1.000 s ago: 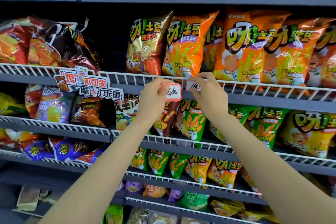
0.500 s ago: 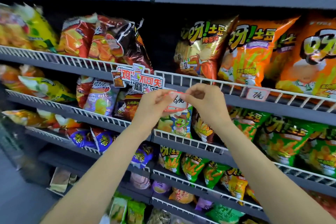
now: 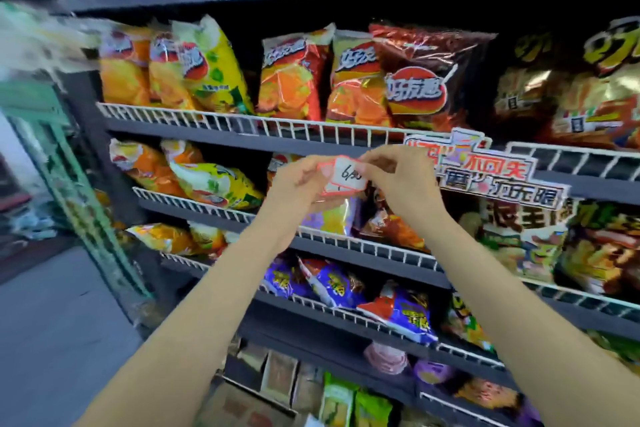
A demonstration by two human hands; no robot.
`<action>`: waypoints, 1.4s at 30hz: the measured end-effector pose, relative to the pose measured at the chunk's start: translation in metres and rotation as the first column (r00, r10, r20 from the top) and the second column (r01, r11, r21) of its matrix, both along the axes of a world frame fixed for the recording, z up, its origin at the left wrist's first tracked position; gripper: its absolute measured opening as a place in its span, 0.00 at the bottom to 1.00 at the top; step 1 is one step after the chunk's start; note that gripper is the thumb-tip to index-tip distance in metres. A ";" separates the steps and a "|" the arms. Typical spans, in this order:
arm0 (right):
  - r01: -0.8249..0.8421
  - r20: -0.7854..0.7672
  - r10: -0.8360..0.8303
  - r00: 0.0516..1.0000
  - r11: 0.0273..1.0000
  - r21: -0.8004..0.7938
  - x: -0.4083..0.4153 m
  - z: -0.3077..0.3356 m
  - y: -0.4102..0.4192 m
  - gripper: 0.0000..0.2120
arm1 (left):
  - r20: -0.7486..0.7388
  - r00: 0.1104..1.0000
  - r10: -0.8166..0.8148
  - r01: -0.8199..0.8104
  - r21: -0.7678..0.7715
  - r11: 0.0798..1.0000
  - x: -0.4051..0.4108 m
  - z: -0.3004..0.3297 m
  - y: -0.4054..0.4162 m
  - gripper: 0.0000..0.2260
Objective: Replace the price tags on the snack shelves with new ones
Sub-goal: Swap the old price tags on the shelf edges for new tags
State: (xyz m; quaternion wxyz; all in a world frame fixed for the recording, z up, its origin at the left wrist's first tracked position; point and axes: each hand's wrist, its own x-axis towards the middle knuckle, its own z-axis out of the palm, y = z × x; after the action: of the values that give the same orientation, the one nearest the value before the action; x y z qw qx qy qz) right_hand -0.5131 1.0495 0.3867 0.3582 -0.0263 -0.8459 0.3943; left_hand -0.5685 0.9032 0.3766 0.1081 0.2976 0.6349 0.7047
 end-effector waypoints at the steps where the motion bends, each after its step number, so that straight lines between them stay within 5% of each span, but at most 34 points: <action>1: -0.014 -0.002 0.014 1.000 1.000 0.000 -0.011 0.000 -0.006 0.03 | 0.002 1.000 -0.004 0.004 0.009 1.000 -0.010 0.000 -0.007 0.08; 12: 0.013 -0.058 -0.012 0.998 1.000 0.008 -0.139 0.003 -0.054 0.03 | -0.088 0.962 0.259 -0.265 -0.060 0.963 -0.136 0.001 -0.064 0.08; 17: 0.070 -0.056 -0.069 0.996 0.997 0.024 -0.190 0.006 -0.077 0.05 | -0.049 0.954 0.297 -0.301 -0.113 0.947 -0.194 0.002 -0.080 0.16; 22: 0.247 -0.056 -0.243 0.968 0.966 0.078 -0.220 0.007 -0.090 0.06 | -0.007 0.981 0.194 -0.193 -0.162 0.968 -0.236 0.003 -0.078 0.23; 29: 0.410 -0.098 -0.399 0.911 0.899 0.152 -0.235 0.013 -0.114 0.06 | -0.188 0.980 0.057 -0.100 -0.224 0.970 -0.265 -0.004 -0.081 0.24; 42: 0.443 -0.123 -0.429 0.895 0.820 0.361 -0.254 0.013 -0.129 0.06 | -0.379 0.920 -0.098 -0.028 -0.313 0.949 -0.285 -0.009 -0.115 0.19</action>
State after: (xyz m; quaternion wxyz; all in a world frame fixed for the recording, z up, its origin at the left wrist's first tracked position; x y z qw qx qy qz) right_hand -0.7672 0.9204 0.3998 0.4521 -0.1421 -0.8708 0.1308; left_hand -0.8535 0.7881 0.3673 0.0381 0.4225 0.7416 0.5197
